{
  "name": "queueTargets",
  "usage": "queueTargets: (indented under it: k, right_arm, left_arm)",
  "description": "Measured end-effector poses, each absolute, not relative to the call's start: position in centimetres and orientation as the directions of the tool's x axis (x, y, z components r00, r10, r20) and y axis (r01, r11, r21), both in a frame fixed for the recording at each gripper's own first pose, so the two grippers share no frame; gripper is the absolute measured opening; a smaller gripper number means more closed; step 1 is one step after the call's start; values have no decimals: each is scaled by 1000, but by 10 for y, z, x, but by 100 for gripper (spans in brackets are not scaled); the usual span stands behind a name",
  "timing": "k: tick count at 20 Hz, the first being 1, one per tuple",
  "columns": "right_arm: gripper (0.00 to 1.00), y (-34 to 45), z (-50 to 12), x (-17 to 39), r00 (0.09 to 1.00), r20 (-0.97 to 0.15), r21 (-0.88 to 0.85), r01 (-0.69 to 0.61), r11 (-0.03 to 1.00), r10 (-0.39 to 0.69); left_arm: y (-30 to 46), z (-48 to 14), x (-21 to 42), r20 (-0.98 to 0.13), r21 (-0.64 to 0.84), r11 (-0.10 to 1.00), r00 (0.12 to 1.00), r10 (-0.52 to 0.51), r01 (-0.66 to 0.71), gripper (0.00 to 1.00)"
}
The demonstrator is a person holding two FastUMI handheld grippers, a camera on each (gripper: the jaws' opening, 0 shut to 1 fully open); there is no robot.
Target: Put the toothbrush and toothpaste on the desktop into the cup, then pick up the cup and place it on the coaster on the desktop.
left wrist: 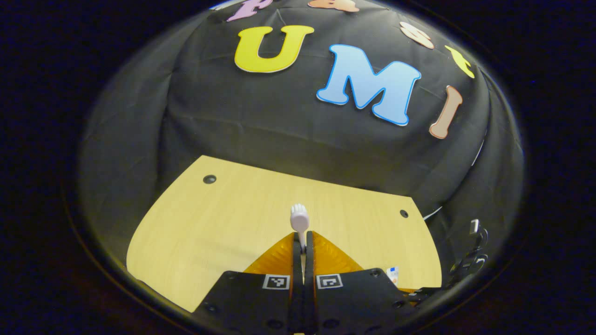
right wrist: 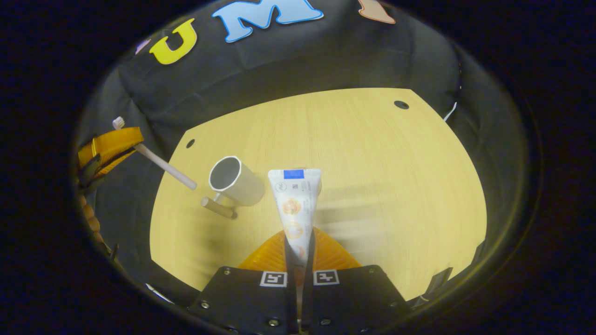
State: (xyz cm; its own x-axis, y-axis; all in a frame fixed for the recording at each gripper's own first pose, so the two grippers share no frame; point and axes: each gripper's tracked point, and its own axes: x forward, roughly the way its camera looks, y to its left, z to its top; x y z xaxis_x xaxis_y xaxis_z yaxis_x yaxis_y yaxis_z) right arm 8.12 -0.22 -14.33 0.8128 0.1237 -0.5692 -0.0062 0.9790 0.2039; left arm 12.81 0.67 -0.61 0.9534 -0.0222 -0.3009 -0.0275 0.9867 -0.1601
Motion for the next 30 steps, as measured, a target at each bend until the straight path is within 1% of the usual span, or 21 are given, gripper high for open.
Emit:
queueTargets:
  k: [5,8,11,20,21,24,25,26,28,30]
  right_arm:
    - [6,-12,-143,81,817,-567,215,22,976,107]
    - [6,-14,-135,83,830,-546,249,29,968,116]
    - [6,-10,-122,91,850,-509,291,22,956,136]
    - [6,17,-69,140,905,-384,344,-45,938,184]
    - [6,21,-65,145,908,-373,350,-51,936,189]
    - [6,33,-55,163,916,-346,371,-64,926,202]
    - [6,35,-53,167,918,-340,374,-67,925,204]
    - [6,38,-51,171,920,-332,380,-71,922,208]
    - [6,46,-47,183,923,-319,396,-78,915,216]
    - [6,54,-44,193,926,-299,417,-89,905,228]
  left_arm:
    - [-1,-26,157,-320,-156,988,946,-57,7,7]
    - [-1,-44,172,-339,-104,995,940,-40,5,7]
    - [-9,-64,182,-354,-82,996,932,-70,44,7]
    - [-10,-114,191,-429,-18,996,899,-87,87,7]
    - [-10,-117,190,-440,-29,995,893,-97,94,10]
    - [-7,-128,187,-463,-50,993,878,-121,111,10]
    - [-5,-130,184,-467,-47,993,876,-121,111,15]
    - [-5,-131,185,-471,-47,992,873,-125,117,15]
    - [0,-132,185,-481,-35,993,869,-118,116,28]
    - [10,-133,182,-480,-34,993,870,-113,110,30]
